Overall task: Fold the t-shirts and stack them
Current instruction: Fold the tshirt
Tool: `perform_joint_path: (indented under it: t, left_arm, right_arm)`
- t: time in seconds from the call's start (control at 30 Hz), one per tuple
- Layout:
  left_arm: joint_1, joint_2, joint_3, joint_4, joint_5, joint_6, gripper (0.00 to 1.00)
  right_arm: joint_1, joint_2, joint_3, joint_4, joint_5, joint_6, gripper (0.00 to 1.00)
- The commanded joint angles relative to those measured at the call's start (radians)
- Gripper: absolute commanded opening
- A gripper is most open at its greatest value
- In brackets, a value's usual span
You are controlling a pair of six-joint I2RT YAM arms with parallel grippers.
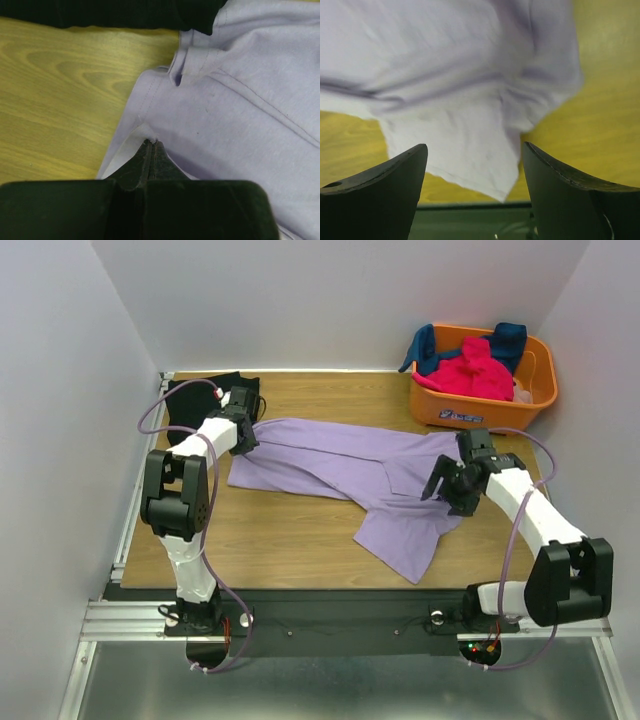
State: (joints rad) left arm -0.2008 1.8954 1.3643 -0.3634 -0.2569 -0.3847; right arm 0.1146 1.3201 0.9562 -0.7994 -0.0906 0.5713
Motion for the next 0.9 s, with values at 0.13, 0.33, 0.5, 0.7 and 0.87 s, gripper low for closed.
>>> perform_joint_path:
  t: [0.13, 0.33, 0.5, 0.7, 0.87]
  left_arm:
    - [0.004, 0.005, 0.047, 0.009, 0.016, 0.026, 0.00]
    - [0.004, -0.002, 0.038, 0.015, 0.024, 0.035, 0.00]
    - [0.004, -0.007, 0.032, 0.015, 0.024, 0.044, 0.00]
    - [0.004, -0.010, 0.025, 0.018, 0.028, 0.061, 0.00]
    - [0.004, -0.019, 0.019, 0.018, 0.030, 0.081, 0.00]
  right_arm:
    - [0.118, -0.096, -0.125, -0.187, -0.003, 0.128, 0.81]
    - [0.211, -0.163, -0.217, -0.247, -0.001, 0.222, 0.79]
    - [0.311, -0.243, -0.292, -0.255, -0.024, 0.321, 0.75]
    - [0.509, -0.217, -0.313, -0.163, -0.002, 0.490, 0.71]
    - [0.562, -0.153, -0.312, -0.124, 0.071, 0.538, 0.70]
